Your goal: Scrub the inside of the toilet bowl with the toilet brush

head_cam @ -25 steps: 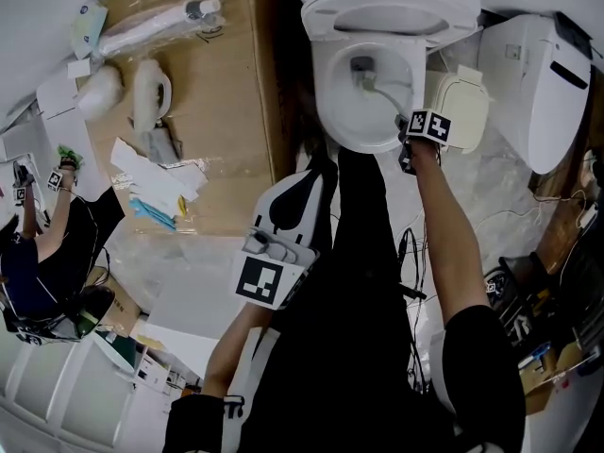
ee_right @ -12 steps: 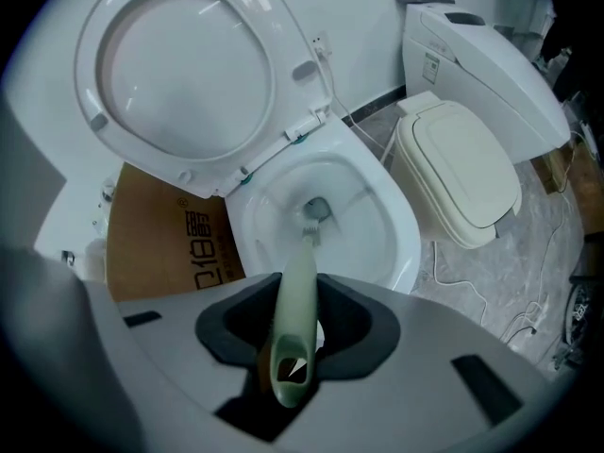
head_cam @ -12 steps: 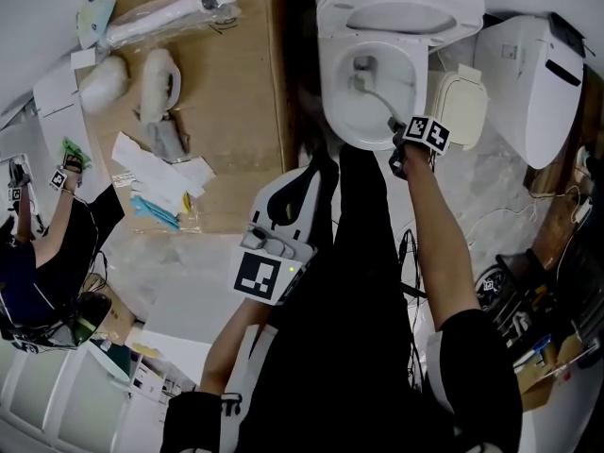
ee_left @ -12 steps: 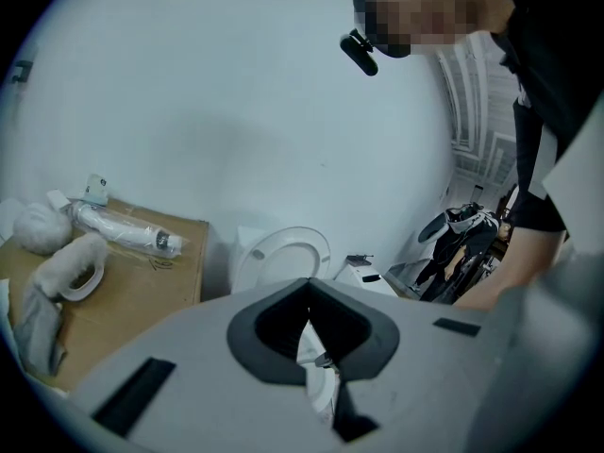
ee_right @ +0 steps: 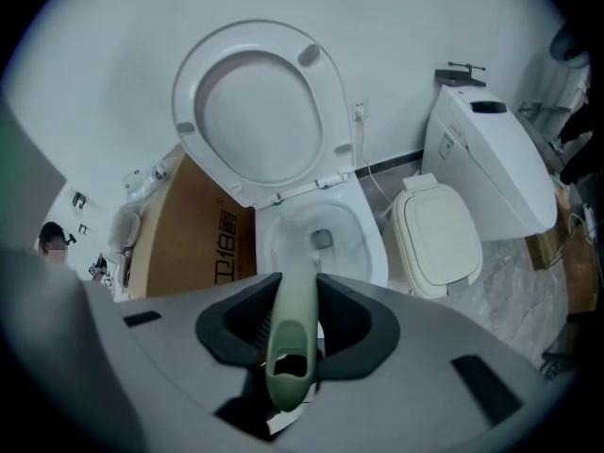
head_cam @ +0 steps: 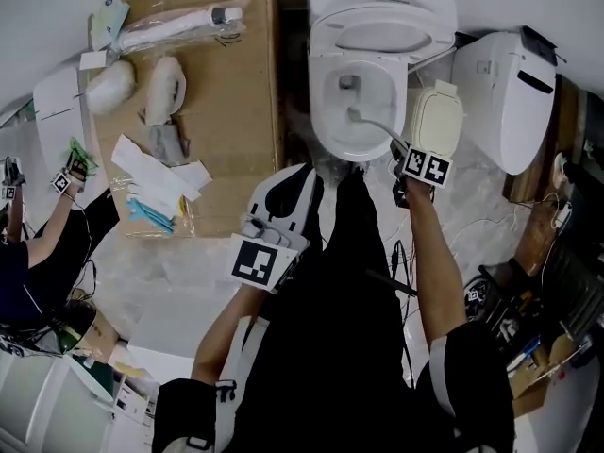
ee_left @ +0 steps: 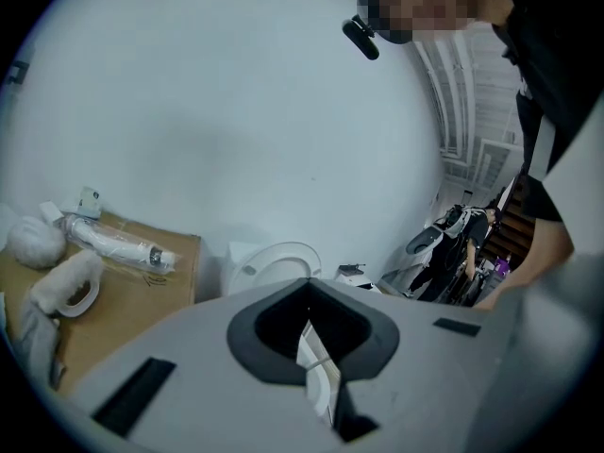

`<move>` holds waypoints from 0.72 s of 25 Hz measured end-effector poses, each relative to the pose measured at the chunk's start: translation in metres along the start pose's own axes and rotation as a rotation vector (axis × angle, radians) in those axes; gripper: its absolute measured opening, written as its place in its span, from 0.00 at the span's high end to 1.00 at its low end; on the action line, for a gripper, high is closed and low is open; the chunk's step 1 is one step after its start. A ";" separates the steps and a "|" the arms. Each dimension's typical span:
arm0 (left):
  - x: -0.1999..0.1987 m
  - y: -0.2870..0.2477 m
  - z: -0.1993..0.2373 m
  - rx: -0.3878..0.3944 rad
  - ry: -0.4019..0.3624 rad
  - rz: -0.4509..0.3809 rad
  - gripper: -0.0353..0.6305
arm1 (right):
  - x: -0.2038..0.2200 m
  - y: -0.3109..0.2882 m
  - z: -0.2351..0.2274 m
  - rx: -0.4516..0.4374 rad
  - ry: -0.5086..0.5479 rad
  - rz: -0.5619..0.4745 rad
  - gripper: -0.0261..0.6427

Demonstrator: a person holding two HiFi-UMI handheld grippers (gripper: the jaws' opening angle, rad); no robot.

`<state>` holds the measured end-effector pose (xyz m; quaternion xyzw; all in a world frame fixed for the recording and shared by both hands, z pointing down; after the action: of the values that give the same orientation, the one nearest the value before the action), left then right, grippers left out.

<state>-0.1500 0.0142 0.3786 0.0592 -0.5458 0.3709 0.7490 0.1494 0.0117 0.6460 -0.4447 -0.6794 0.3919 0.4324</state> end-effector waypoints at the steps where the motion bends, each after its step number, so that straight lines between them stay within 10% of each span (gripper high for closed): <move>1: 0.000 0.001 -0.003 -0.008 0.000 0.007 0.94 | -0.002 0.013 0.002 0.002 0.032 -0.015 0.77; 8: -0.015 -0.003 -0.050 0.031 -0.020 -0.031 0.93 | -0.029 0.108 0.026 0.009 0.373 -0.094 0.77; 18: -0.039 0.006 -0.128 0.007 -0.069 -0.073 0.93 | -0.045 0.220 0.044 -0.107 0.511 -0.117 0.77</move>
<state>-0.0603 0.0626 0.2924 0.0946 -0.5675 0.3432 0.7424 0.1770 0.0277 0.4196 -0.5112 -0.5927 0.2048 0.5877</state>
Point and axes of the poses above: the fingertips, and each gripper's own axes: y backward along the fingers, z to its left, x out of its underside, the point moved 5 cm from there along y, backward along the fingers, and after that the axes turned 1 degree about -z, right-handed, at the moved point
